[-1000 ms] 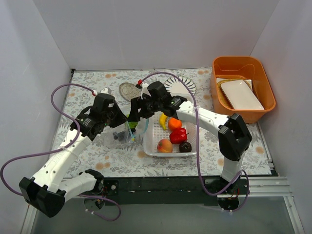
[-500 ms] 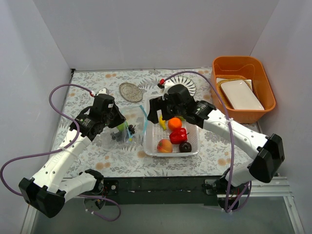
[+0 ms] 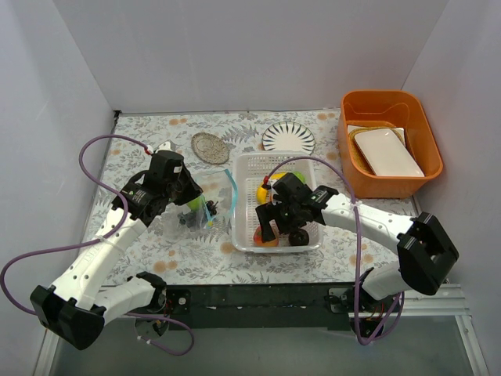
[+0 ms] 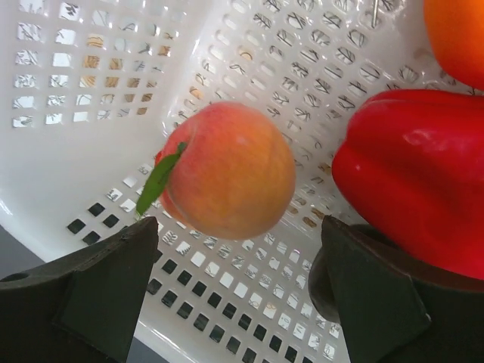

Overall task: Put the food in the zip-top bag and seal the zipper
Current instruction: Place the fake fruit in the zipper food storage bag, then pick up the fake fruit from the bin.

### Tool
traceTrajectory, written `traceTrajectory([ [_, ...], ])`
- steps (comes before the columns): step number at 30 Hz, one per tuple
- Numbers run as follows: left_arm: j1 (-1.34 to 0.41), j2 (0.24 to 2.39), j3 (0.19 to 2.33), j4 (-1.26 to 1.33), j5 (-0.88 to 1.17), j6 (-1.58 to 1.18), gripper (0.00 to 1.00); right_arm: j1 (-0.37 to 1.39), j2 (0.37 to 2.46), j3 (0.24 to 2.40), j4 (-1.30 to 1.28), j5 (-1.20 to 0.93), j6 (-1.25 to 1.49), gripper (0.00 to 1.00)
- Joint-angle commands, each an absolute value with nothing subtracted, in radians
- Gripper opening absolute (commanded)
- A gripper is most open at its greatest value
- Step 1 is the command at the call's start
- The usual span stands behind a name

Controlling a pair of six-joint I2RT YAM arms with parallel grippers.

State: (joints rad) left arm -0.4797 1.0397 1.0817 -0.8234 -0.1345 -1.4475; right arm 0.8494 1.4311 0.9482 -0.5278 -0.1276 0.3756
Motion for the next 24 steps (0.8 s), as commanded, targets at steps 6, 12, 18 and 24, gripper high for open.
traceTrajectory([
  [6, -0.474, 1.031, 1.077, -0.798, -0.124, -1.443, 0.0, 0.853, 1.447, 0.957, -0.425, -0.21, 0.394, 0.95],
  [12, -0.474, 1.032, 1.071, -0.798, -0.12, -1.439, 0.0, 0.854, 1.46, 0.923, -0.371, -0.229, 0.406, 0.96],
  [18, -0.474, 1.037, 1.075, -0.798, -0.117, -1.437, 0.0, 0.854, 1.505, 0.916, -0.344, -0.241, 0.419, 0.86],
  [24, -0.474, 1.039, 1.08, -0.796, -0.12, -1.437, 0.0, 0.854, 1.491, 0.914, -0.339, -0.216, 0.422, 0.56],
])
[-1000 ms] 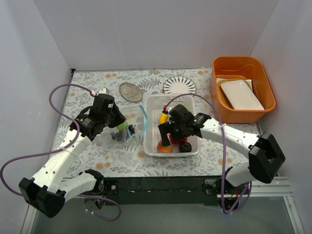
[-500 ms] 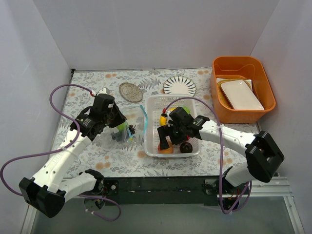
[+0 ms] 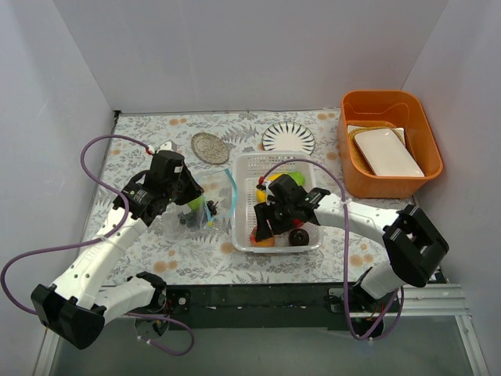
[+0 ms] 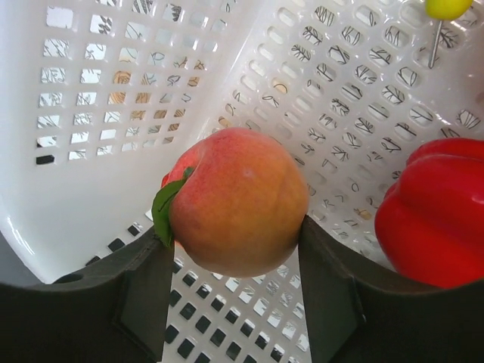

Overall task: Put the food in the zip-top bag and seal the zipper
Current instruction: Pick up the fake fruit from the bin.

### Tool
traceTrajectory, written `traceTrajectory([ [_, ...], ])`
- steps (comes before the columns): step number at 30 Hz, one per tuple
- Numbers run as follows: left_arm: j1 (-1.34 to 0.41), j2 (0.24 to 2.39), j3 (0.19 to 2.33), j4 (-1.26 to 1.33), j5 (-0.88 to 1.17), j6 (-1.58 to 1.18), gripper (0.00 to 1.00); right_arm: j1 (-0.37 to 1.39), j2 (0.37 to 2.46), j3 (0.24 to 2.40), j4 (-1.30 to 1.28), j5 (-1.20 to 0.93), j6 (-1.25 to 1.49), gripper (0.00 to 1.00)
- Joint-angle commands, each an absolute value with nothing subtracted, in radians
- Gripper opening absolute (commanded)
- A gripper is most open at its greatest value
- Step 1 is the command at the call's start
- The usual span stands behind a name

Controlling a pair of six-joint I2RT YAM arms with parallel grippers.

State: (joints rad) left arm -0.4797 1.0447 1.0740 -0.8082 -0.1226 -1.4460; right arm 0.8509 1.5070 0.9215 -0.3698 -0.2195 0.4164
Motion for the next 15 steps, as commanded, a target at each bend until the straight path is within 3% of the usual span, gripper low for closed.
traceTrajectory([
  [1, -0.474, 1.042, 1.08, -0.796, -0.117, -1.436, 0.0, 0.854, 1.47, 0.914, -0.339, -0.212, 0.425, 0.53],
  [3, -0.474, 1.046, 1.08, -0.796, -0.115, -1.434, 0.0, 0.854, 1.447, 0.917, -0.33, -0.204, 0.428, 0.45],
  [15, -0.474, 1.049, 1.077, -0.787, -0.101, -1.434, 0.0, 0.856, 1.281, 0.977, -0.357, -0.101, 0.445, 0.38],
])
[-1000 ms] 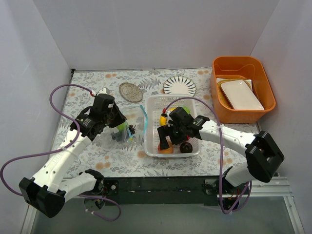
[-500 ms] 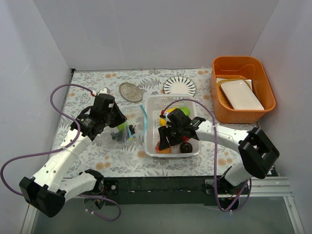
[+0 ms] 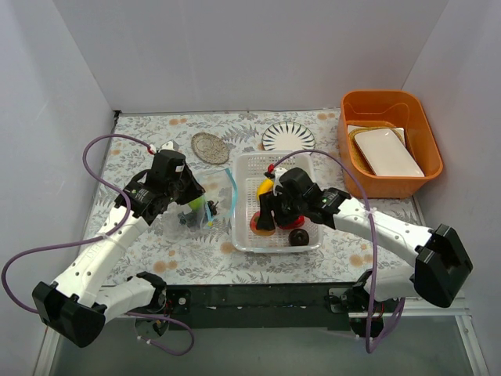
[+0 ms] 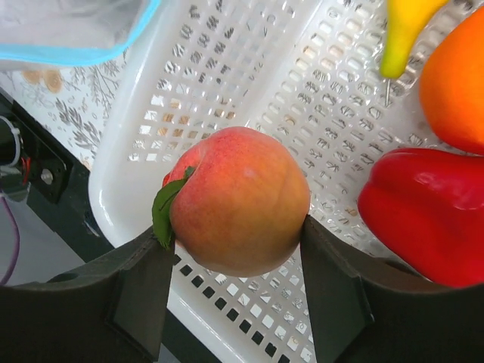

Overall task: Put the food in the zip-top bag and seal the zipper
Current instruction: Pick up the fake fruit from the bin, then place the fake fruit in the zipper food storage bag.

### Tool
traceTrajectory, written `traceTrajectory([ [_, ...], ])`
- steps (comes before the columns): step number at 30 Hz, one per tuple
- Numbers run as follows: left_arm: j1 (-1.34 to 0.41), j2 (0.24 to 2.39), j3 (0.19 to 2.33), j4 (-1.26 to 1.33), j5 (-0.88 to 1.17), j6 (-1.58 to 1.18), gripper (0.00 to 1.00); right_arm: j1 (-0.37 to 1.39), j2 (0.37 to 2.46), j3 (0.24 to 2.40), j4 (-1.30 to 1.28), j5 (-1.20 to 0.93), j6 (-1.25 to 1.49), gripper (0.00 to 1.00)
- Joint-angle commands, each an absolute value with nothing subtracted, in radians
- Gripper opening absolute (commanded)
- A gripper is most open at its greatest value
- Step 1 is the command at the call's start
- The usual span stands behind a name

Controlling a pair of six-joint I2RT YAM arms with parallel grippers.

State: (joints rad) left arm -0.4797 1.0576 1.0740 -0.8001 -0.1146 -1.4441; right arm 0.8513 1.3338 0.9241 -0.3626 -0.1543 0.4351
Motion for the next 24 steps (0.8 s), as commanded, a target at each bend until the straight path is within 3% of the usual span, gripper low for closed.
traceTrajectory([
  [1, -0.474, 1.048, 1.074, -0.784, -0.098, -1.436, 0.0, 0.854, 1.264, 0.98, -0.357, -0.101, 0.443, 0.38],
  [11, -0.474, 1.054, 1.063, -0.756, -0.052, -1.439, 0.0, 0.854, 1.227, 1.017, -0.236, -0.162, 0.486, 0.34],
  [24, -0.474, 1.035, 1.043, -0.762, -0.012, -1.44, 0.0, 0.856, 1.5, 1.189, -0.048, -0.279, 0.522, 0.32],
])
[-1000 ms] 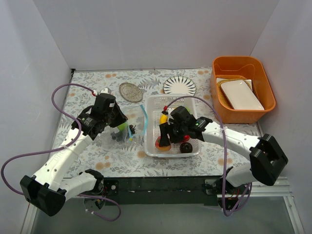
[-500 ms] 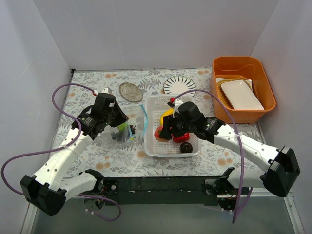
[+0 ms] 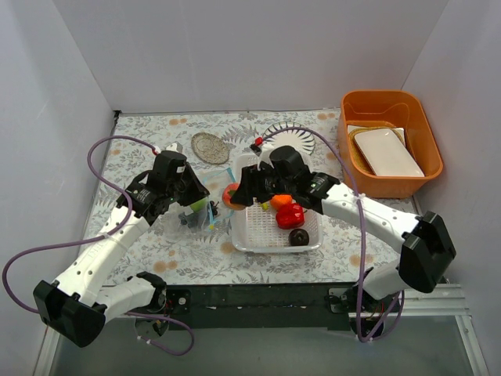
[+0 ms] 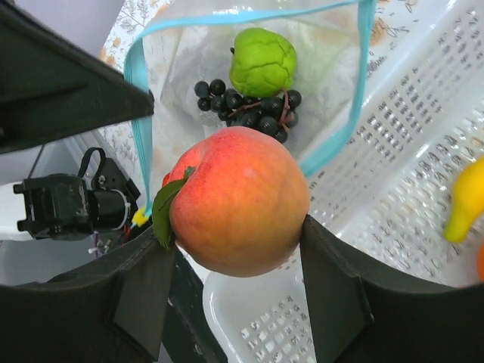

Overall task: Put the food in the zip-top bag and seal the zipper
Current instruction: Place the fake fruit in the zipper food storage bag.

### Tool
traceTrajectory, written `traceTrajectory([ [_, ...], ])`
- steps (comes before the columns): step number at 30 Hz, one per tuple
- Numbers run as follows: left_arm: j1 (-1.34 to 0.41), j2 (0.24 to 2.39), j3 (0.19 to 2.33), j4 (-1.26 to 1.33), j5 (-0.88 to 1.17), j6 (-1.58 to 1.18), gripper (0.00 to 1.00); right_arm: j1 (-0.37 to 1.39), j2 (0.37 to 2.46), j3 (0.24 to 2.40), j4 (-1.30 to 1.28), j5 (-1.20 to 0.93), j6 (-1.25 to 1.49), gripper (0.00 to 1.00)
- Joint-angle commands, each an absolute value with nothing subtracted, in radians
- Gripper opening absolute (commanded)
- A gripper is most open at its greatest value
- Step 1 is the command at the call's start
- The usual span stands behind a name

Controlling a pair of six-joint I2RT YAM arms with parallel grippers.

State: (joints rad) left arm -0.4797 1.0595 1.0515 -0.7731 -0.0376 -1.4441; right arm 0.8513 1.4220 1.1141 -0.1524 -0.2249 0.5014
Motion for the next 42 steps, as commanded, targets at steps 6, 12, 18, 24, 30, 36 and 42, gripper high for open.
traceTrajectory([
  [6, -0.474, 1.022, 1.048, -0.772, -0.017, -1.447, 0.0, 0.857, 1.626, 1.273, -0.018, -0.314, 0.528, 0.33],
  [12, -0.474, 1.012, 1.052, -0.781, -0.034, -1.451, 0.0, 0.865, 1.719, 1.353, 0.012, -0.412, 0.522, 0.47],
  [18, -0.474, 1.002, 1.063, -0.785, -0.058, -1.462, 0.0, 0.867, 1.784, 1.436, -0.049, -0.532, 0.473, 0.75],
  [24, -0.474, 0.986, 1.062, -0.792, -0.086, -1.468, 0.0, 0.867, 1.677, 1.388, -0.147, -0.348, 0.413, 0.9],
  [30, -0.474, 0.999, 1.066, -0.795, -0.1, -1.463, 0.0, 0.864, 1.545, 1.302, -0.187, -0.172, 0.414, 0.92],
  [36, -0.474, 0.967, 1.094, -0.824, -0.187, -1.477, 0.0, 0.85, 1.49, 1.273, -0.418, 0.118, 0.434, 0.95],
  [42, -0.472, 0.919, 1.124, -0.847, -0.279, -1.477, 0.0, 0.844, 1.451, 1.21, -0.626, 0.317, 0.478, 0.98],
])
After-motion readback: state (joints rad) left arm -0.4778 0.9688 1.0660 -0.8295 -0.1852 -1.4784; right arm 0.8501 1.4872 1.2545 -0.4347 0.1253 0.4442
